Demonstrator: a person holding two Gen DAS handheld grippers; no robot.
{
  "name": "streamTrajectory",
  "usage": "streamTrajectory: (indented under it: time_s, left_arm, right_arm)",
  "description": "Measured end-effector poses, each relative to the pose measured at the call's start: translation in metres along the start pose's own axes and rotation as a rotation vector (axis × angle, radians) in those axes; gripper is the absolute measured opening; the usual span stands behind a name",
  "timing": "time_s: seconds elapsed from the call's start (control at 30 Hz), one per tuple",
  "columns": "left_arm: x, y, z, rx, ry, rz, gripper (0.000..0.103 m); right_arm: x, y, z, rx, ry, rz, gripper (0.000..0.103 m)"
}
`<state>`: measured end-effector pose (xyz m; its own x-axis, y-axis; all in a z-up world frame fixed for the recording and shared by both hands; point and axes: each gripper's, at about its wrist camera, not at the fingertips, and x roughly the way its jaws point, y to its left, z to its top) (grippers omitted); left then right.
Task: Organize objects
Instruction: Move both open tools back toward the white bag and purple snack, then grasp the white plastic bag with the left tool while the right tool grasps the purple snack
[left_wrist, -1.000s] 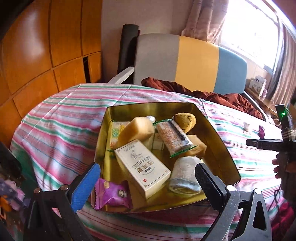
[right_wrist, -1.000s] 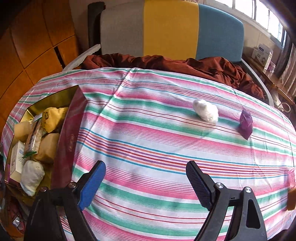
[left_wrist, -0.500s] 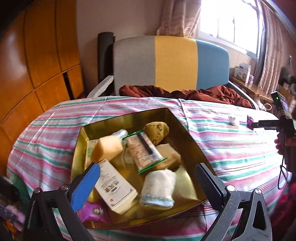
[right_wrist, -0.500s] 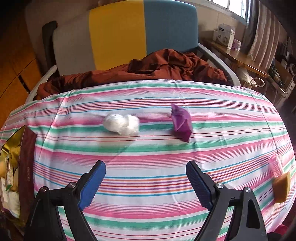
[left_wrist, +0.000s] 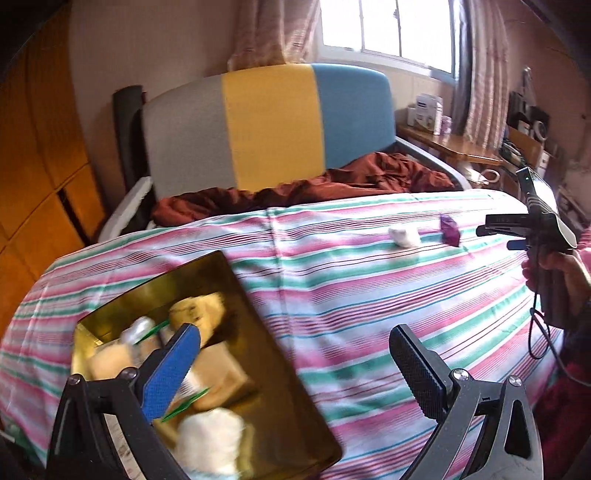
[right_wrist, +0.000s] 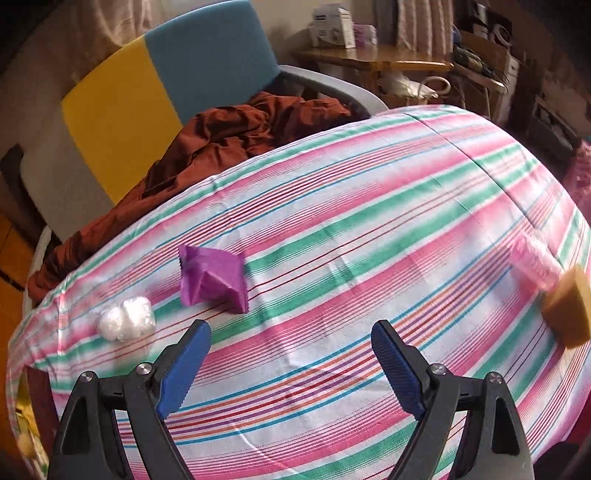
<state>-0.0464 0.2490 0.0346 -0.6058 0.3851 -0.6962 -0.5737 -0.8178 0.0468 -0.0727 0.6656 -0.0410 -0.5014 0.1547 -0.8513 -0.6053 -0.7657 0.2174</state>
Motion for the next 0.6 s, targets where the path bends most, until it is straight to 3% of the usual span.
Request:
streamTrajectory:
  time_s: [0.17,0.33,0.6]
  left_arm:
    - [0.041,-0.040,0.029,0.025,0.050,-0.087,0.103]
    - [0.090,-0.073,0.055,0.016,0.128,-0.194,0.103]
    - [0.164,-0.110,0.089,0.056,0.177,-0.244,0.096]
  right_arm:
    - [-0.006,-0.022,0.003,0.106,0.000,0.013,0.090]
    - [-0.006,-0.023,0.002,0.123,0.019,0.043,0.090]
    - [-0.002,-0.020,0.000,0.126,0.060,0.081,0.090]
